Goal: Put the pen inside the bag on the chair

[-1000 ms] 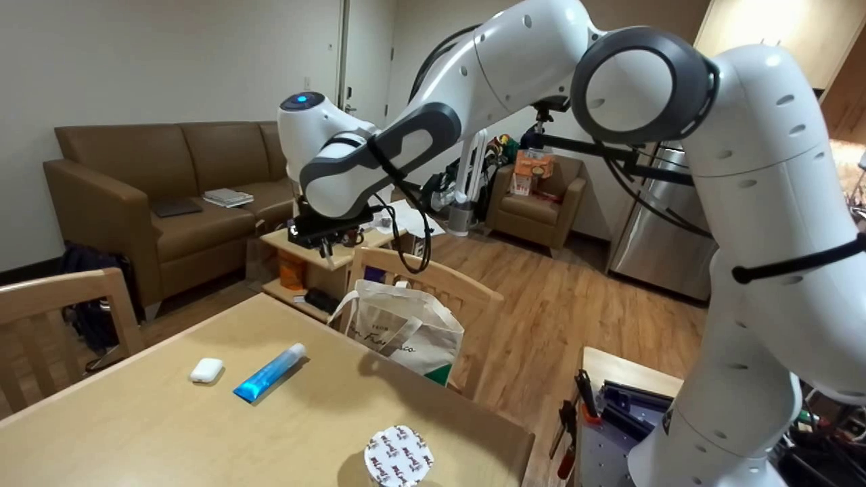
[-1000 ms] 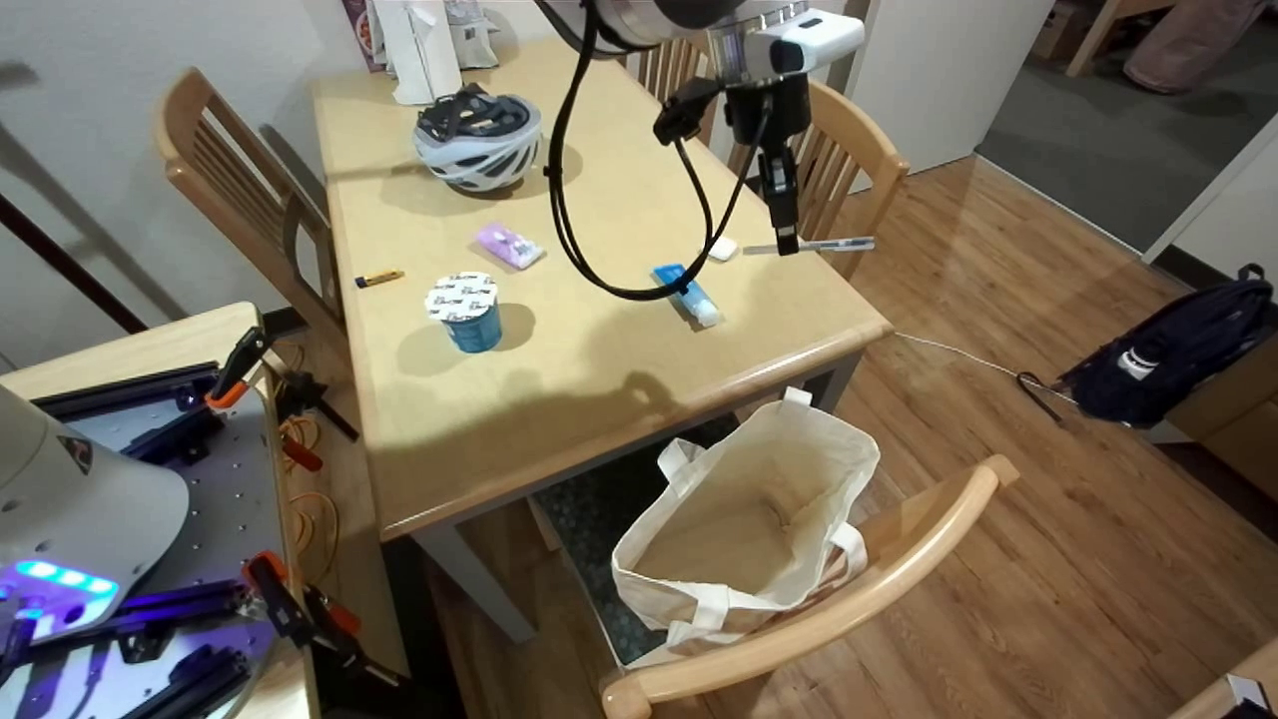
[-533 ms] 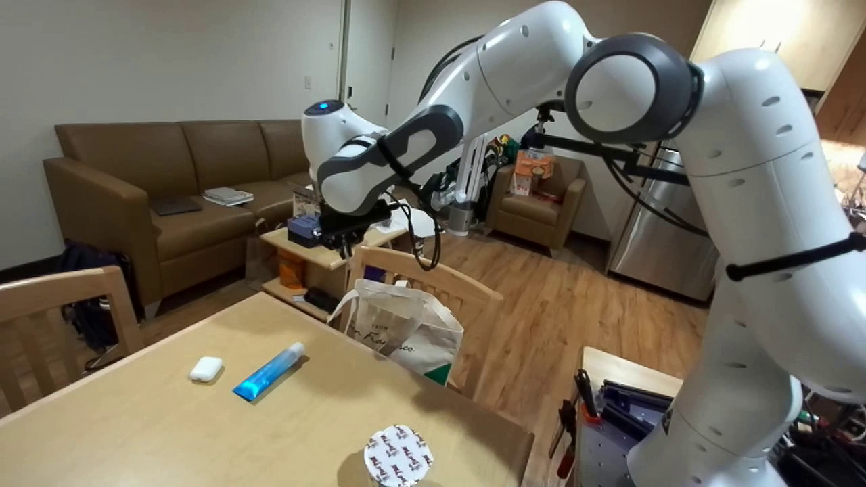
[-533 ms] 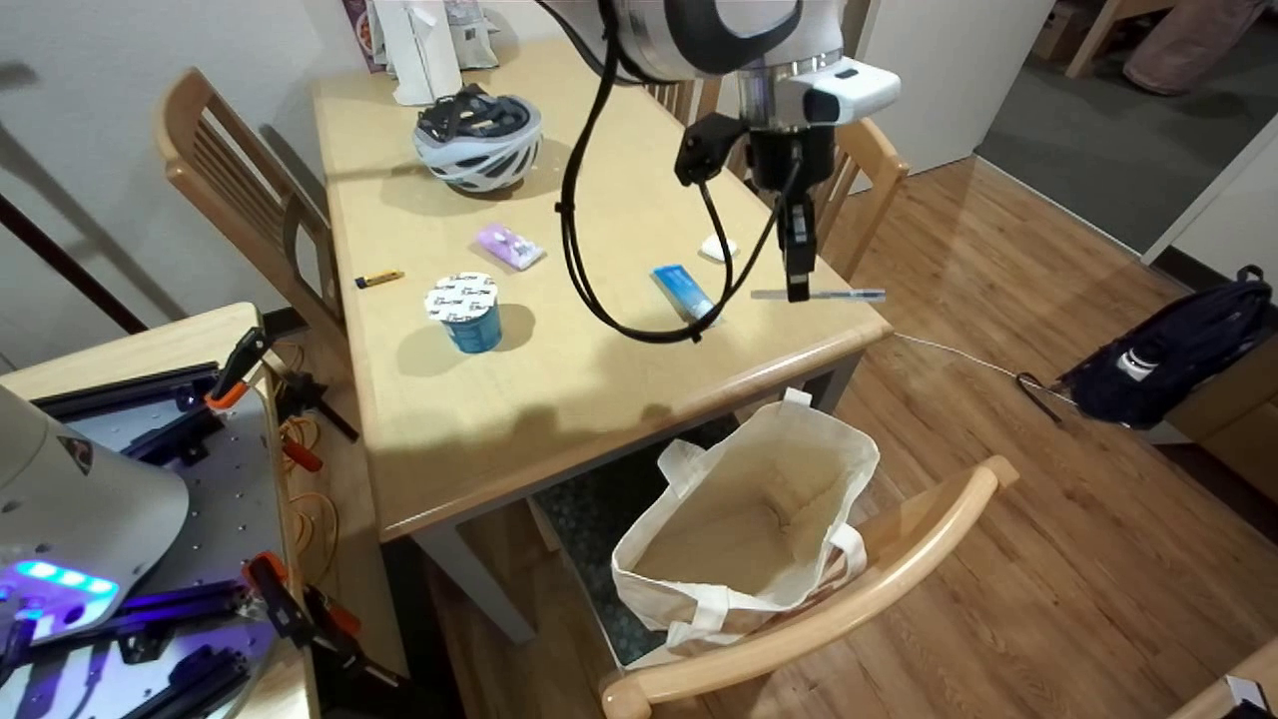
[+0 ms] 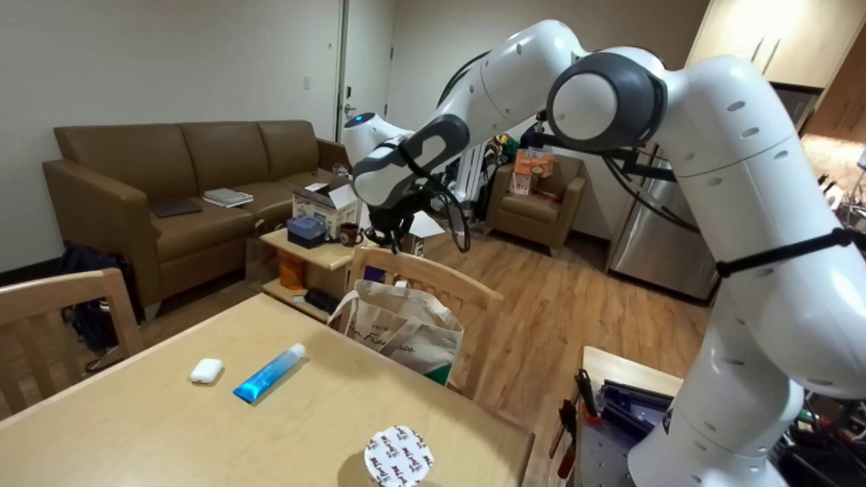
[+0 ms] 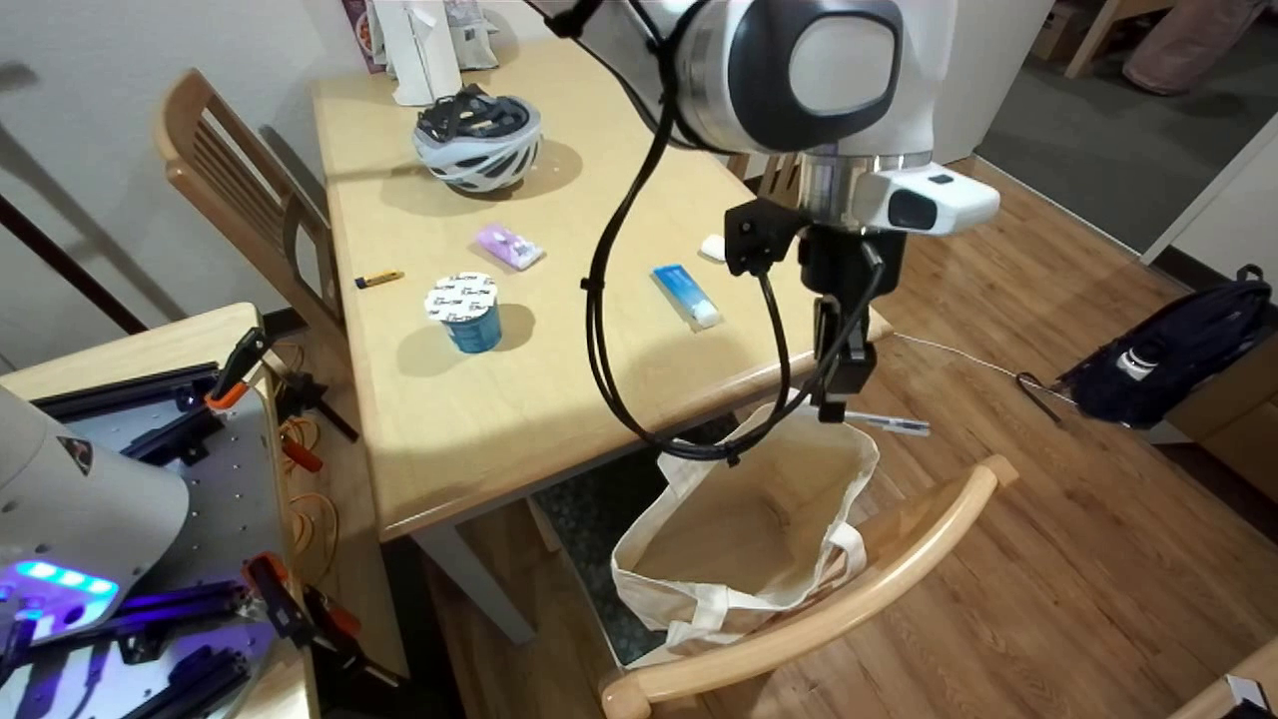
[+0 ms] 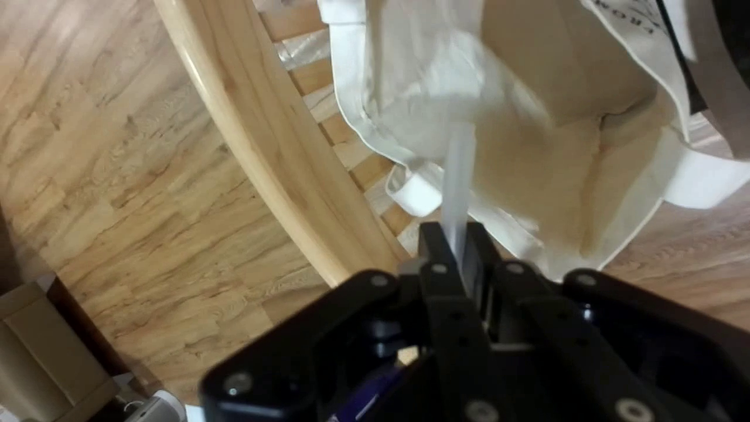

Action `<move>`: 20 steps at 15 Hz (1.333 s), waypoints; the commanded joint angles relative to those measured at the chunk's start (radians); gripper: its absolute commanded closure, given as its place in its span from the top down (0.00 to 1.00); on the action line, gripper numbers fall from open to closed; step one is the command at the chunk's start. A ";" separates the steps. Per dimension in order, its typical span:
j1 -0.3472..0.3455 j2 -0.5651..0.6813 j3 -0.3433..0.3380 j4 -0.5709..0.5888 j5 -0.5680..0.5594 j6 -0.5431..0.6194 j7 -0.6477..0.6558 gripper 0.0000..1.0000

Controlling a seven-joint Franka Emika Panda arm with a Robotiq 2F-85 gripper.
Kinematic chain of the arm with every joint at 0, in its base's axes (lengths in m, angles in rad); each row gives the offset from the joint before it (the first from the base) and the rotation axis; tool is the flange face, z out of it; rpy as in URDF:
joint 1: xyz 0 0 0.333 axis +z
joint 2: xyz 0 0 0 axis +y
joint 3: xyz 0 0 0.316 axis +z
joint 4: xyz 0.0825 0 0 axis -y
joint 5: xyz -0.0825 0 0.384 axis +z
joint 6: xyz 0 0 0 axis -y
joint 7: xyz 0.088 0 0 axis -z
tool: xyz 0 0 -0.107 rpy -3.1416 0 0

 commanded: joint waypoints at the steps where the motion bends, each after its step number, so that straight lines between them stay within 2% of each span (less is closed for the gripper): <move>1: -0.030 0.060 0.042 0.029 0.071 -0.052 -0.079 0.03; 6: -0.037 0.134 0.070 0.025 0.155 -0.058 -0.103 0.03; 15: -0.050 0.200 0.032 0.046 0.168 -0.091 -0.084 0.03; 16: -0.054 0.204 0.031 0.054 0.172 -0.102 -0.083 0.36; 18: -0.070 0.201 0.036 0.068 0.194 -0.124 -0.086 0.41; 20: -0.073 0.195 0.034 0.083 0.208 -0.127 -0.076 0.54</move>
